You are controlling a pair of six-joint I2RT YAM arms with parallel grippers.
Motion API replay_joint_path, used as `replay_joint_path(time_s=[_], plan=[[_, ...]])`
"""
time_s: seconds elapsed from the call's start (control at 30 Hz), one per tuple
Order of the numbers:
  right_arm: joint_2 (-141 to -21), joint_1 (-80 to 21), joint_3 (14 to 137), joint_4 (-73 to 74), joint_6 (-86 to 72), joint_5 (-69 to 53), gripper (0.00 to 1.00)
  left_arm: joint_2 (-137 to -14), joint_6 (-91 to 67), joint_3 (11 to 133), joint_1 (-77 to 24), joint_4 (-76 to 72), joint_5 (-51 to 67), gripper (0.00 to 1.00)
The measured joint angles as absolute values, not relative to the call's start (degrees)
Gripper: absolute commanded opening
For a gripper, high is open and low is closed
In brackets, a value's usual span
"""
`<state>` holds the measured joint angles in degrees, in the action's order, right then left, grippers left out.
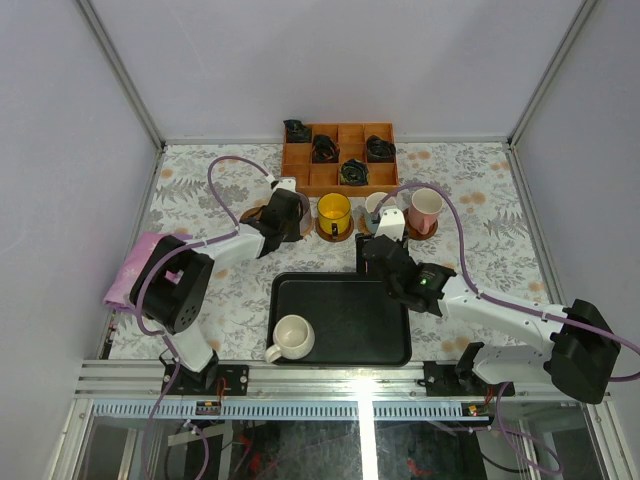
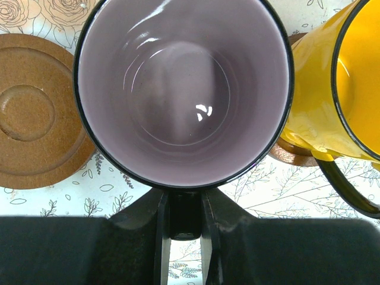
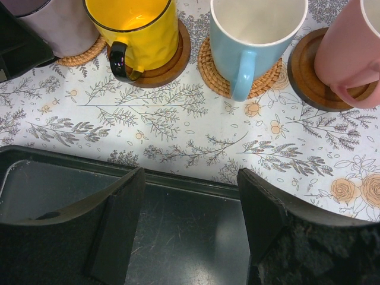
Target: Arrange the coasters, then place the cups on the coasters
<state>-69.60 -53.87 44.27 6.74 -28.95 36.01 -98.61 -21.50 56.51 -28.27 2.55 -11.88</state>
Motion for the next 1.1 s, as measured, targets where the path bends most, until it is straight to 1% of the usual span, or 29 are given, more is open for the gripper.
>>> replay_joint_path(time_s=[0.13, 0.47, 0.57, 0.63, 0.73, 0.8, 0.97, 1.1], plan=[[-69.60, -53.87, 44.27, 6.74, -29.12, 35.81, 0.71, -98.59, -21.74, 56.45, -28.27, 2.50, -11.88, 0.05], [-69.60, -53.87, 44.27, 6.74, -29.67, 35.27, 0.71, -97.08, -22.06, 55.27, -28.27, 3.36, -11.84, 0.06], [-69.60, -53.87, 44.27, 6.74, -29.91, 35.24, 0.71, -96.71, -22.15, 54.89, -28.27, 3.55, -11.86, 0.08], [-69.60, -53.87, 44.27, 6.74, -30.00, 35.24, 0.71, -96.68, -22.17, 54.87, -28.27, 3.55, -11.86, 0.13], [-69.60, -53.87, 44.27, 6.74, -30.00, 35.22, 0.71, -96.66, -22.20, 54.85, -28.29, 3.53, -11.86, 0.24], [-69.60, -53.87, 44.27, 6.74, -30.02, 35.22, 0.71, -96.66, -22.28, 54.85, -28.29, 3.55, -11.77, 0.28], [-69.60, -53.87, 44.10, 6.72, -30.06, 35.22, 0.71, -96.66, -22.59, 54.83, -28.29, 3.55, -11.77, 0.41], [-69.60, -53.87, 43.94, 6.74, -30.09, 35.24, 0.71, -96.66, -22.65, 54.83, -28.29, 3.55, -11.77, 0.46]])
